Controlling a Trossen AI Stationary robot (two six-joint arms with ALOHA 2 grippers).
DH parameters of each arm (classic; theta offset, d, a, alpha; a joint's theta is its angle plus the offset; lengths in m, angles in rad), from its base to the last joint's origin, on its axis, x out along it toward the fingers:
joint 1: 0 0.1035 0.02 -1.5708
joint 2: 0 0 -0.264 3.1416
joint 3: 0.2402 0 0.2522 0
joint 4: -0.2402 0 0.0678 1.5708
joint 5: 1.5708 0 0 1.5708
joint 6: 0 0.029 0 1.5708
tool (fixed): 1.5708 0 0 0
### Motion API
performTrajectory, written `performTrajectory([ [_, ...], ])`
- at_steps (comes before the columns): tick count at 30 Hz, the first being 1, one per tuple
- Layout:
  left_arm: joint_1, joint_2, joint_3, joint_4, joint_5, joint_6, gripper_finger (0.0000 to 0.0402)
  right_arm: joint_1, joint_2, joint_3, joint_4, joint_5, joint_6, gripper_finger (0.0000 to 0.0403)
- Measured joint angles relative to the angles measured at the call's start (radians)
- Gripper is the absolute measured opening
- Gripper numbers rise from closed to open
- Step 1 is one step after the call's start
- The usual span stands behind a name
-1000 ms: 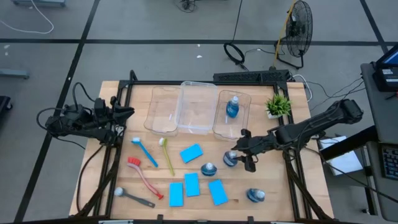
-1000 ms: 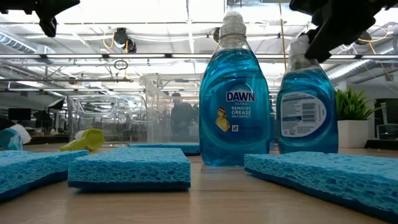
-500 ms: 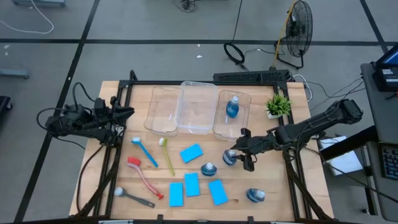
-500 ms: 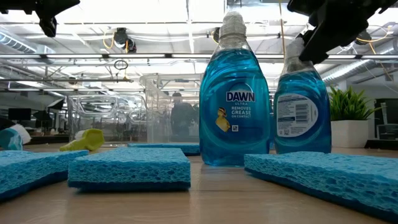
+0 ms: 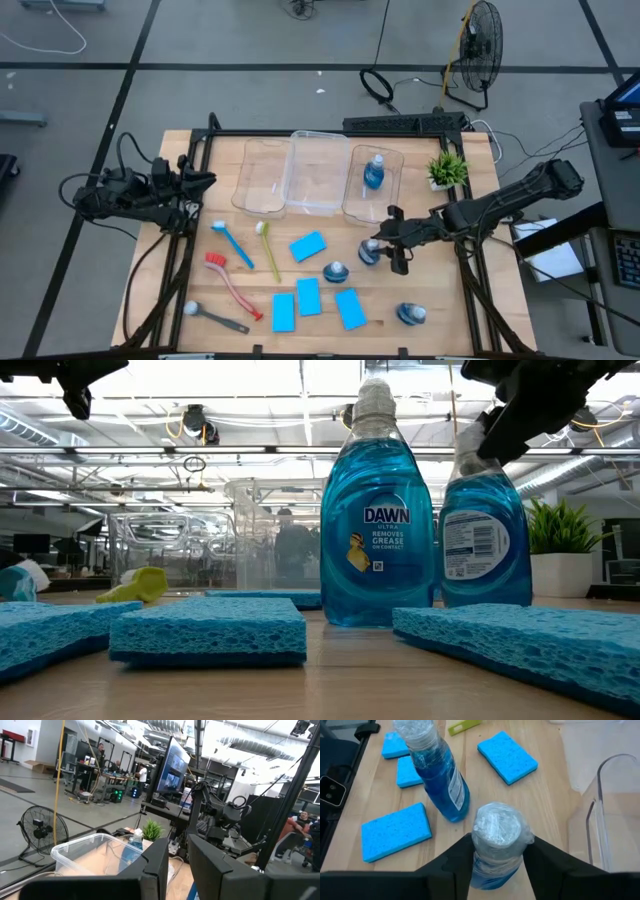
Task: Pick & Place Kitchen Sink Supplies
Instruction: Put the blue dish soap into the right transparent bin
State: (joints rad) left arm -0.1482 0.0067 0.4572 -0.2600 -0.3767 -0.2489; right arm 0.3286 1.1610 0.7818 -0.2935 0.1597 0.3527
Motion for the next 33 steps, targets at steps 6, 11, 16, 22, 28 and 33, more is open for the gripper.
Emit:
performTrajectory([
  [6,0.000,0.000,0.000,0.000,0.000,0.000,0.0077,0.001,0.001,0.000,-0.003,-0.005,0.003,0.0206],
  [11,0.000,0.000,0.000,0.000,0.000,0.000,0.0077,0.001,0.001,0.000,0.012,-0.004,-0.010,0.0237],
  [16,0.000,0.000,0.000,0.000,0.000,0.000,0.0077,0.001,0.001,0.000,0.061,-0.004,-0.048,0.0259],
  [22,0.000,0.000,0.000,0.000,0.000,0.000,0.0077,0.000,0.001,-0.040,0.120,-0.004,-0.047,0.0270],
  [28,0.000,0.000,0.000,0.000,0.000,0.001,0.0077,0.000,0.001,-0.058,0.162,-0.003,-0.050,0.0262],
  [33,0.000,0.000,0.000,0.000,0.000,0.000,0.0077,0.000,0.001,-0.058,0.158,0.022,-0.051,0.0248],
])
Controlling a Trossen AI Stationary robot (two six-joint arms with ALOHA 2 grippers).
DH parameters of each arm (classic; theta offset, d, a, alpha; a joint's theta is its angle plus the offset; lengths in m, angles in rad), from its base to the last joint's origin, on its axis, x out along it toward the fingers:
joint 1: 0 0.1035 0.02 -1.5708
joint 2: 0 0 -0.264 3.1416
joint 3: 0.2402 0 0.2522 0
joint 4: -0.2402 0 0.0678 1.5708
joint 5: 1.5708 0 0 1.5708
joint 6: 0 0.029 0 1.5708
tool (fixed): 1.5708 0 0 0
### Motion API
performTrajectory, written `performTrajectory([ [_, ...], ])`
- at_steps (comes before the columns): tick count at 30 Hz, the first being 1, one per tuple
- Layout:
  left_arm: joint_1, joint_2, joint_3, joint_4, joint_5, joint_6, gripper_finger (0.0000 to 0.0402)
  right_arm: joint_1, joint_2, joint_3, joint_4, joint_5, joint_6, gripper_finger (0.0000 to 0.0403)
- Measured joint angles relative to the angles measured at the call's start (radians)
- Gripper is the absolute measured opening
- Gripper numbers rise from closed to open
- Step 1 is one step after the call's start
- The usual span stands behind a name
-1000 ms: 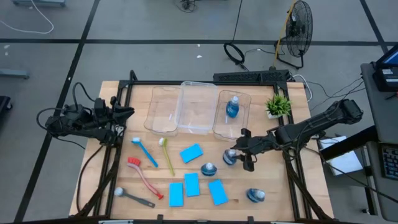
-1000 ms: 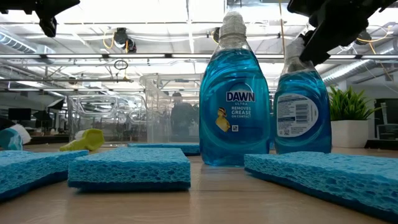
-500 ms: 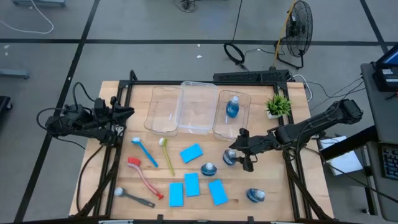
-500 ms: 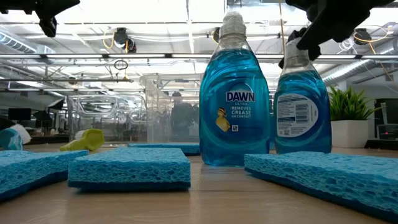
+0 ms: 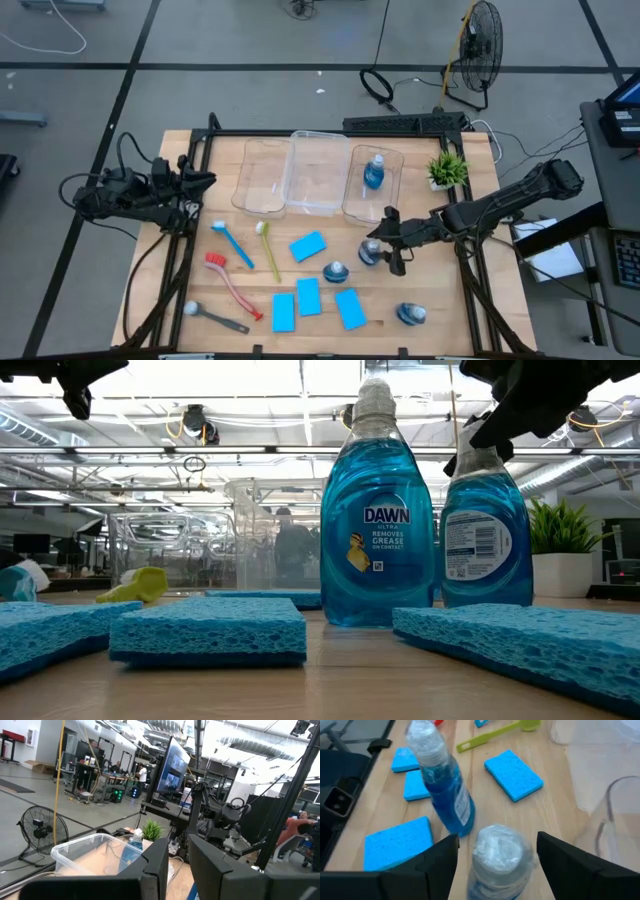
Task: Pick & Place Kitchen Sink Supplies
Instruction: Put the blue dish soap into the right transparent bin
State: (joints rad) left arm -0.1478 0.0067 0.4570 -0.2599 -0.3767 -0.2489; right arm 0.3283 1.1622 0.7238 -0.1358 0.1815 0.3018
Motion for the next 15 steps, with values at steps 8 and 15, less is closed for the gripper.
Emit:
performTrajectory([
  [8,0.000,0.000,0.000,0.000,0.000,0.000,0.0077,0.000,0.000,0.000,-0.035,-0.002,0.007,0.0185],
  [15,0.000,0.000,0.000,0.001,0.007,-0.003,0.0077,0.000,-0.002,0.000,-0.048,0.000,0.029,0.0138],
])
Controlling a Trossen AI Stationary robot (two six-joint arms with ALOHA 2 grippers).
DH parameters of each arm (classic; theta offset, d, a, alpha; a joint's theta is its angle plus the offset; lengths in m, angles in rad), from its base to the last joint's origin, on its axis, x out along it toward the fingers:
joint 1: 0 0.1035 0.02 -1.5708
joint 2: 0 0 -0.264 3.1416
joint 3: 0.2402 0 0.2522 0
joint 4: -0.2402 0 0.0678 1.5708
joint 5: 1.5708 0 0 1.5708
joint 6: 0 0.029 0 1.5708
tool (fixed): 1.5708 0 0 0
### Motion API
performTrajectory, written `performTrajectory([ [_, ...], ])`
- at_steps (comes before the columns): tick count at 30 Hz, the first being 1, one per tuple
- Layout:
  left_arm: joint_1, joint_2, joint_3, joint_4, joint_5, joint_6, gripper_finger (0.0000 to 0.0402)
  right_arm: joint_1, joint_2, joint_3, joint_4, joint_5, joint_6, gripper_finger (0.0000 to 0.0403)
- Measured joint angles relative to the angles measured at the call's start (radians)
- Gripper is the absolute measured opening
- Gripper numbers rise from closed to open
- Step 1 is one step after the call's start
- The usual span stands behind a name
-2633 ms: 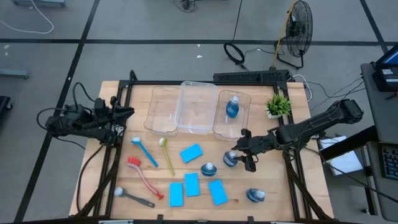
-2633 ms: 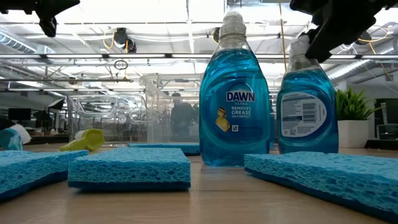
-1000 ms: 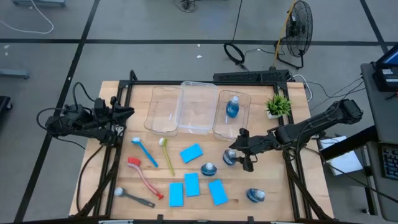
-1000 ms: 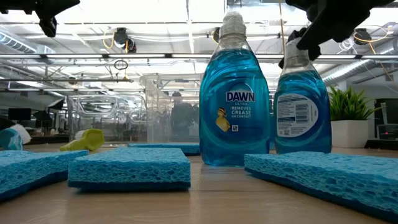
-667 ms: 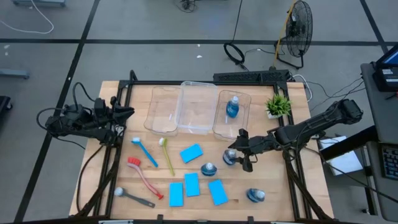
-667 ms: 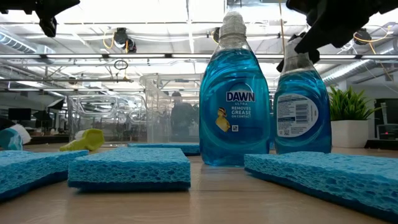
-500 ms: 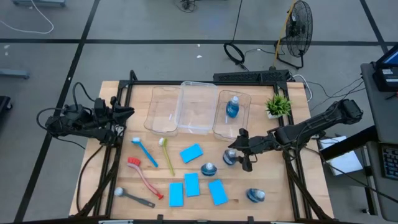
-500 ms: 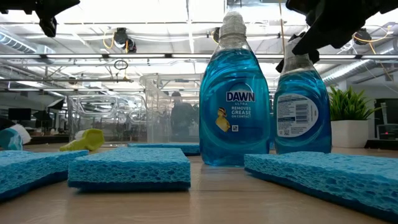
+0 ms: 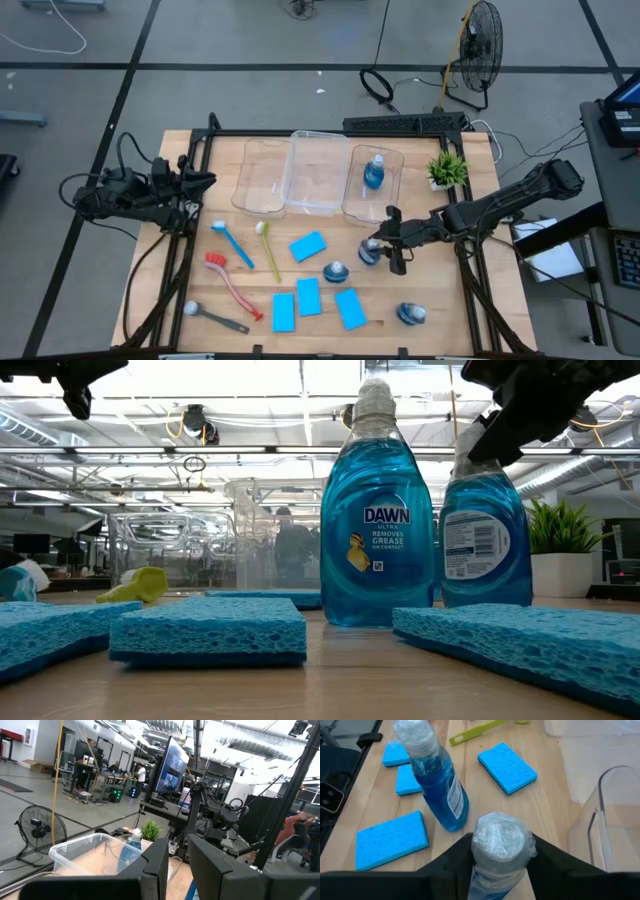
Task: Pick & Place Kitchen Sink Supplies
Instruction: Put the blue dish soap into the right transparent bin
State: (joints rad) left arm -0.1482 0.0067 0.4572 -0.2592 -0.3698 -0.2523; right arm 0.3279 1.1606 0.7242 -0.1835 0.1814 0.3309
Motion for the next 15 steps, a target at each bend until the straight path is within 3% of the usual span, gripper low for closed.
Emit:
performTrajectory([
  [10,0.000,0.000,0.000,0.000,0.001,0.000,0.0077,0.000,-0.014,-0.002,0.020,-0.001,0.046,0.0133],
  [15,0.000,0.000,0.000,0.000,0.002,0.005,0.0077,0.000,-0.079,-0.003,0.060,-0.007,0.055,0.0129],
])
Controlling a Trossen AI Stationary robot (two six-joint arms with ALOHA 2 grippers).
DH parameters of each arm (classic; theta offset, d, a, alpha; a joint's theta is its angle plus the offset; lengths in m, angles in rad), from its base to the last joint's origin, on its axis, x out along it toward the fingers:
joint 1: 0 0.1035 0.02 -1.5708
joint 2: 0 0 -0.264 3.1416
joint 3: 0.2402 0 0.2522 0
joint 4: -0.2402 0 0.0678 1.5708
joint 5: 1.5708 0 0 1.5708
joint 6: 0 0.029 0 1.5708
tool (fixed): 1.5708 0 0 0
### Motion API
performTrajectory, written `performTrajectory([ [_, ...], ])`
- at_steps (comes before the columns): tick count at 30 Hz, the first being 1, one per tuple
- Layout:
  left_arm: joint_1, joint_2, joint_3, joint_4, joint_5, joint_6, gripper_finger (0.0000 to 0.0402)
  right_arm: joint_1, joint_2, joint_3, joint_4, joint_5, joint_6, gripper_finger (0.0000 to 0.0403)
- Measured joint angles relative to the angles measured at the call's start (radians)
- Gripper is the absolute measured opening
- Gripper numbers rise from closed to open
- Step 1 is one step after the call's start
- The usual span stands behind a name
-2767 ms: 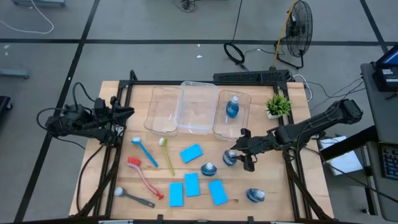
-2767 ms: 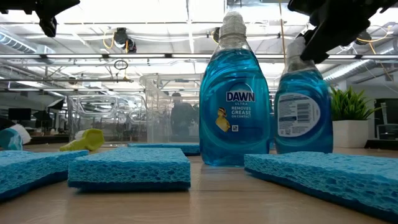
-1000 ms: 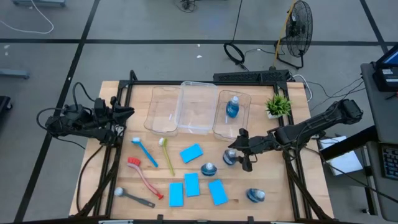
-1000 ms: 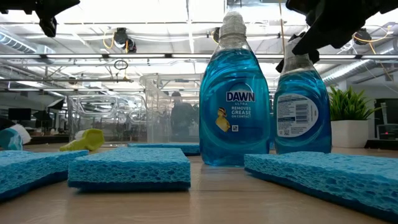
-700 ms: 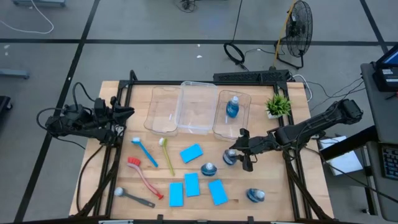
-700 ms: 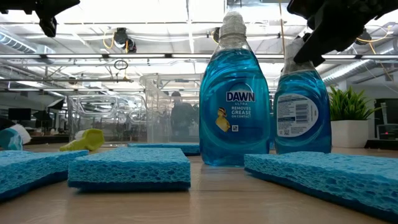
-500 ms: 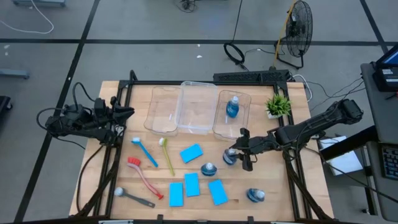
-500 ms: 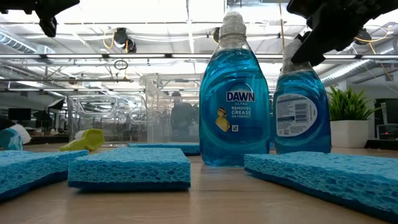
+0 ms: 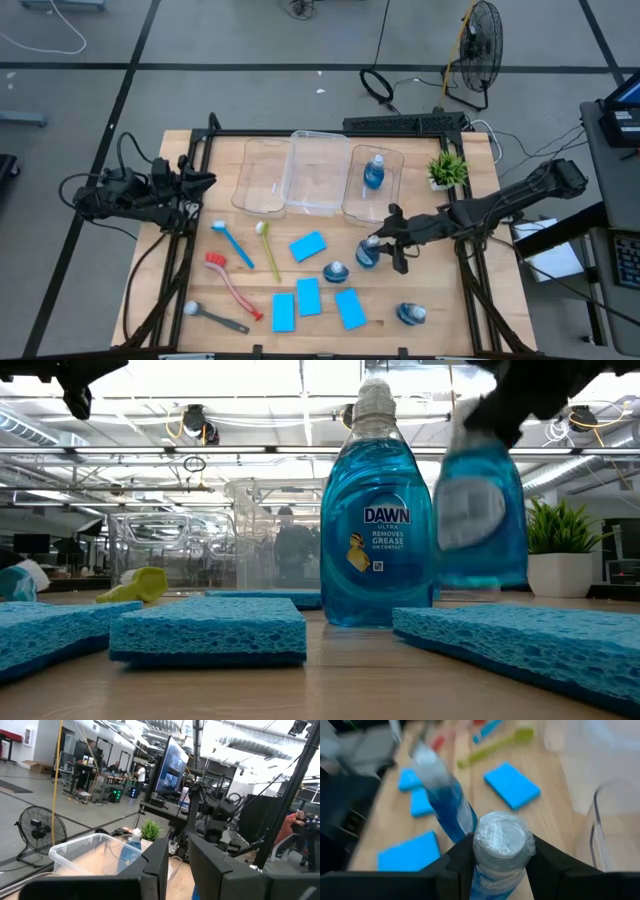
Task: Pick & Place Kitchen Sink Supplies
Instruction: Put the blue dish soap into the right transparent bin
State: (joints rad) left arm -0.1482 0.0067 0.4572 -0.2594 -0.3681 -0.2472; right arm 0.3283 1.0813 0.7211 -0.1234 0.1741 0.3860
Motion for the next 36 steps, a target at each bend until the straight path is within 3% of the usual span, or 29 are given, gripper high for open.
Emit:
performTrajectory([
  [12,0.000,0.000,0.000,0.000,0.000,0.001,0.0077,0.000,-0.278,0.001,0.011,0.000,0.018,0.0128],
  [22,0.000,0.000,0.000,0.000,0.000,0.000,0.0077,0.000,-0.470,0.002,0.131,-0.106,-0.014,0.0127],
  [29,0.000,0.000,0.000,0.000,0.000,0.002,0.0077,0.000,-0.507,0.003,0.256,-0.231,-0.069,0.0127],
  [36,0.000,0.000,0.000,0.000,0.000,0.003,0.0077,0.000,-0.499,0.003,0.247,-0.214,-0.074,0.0127],
])
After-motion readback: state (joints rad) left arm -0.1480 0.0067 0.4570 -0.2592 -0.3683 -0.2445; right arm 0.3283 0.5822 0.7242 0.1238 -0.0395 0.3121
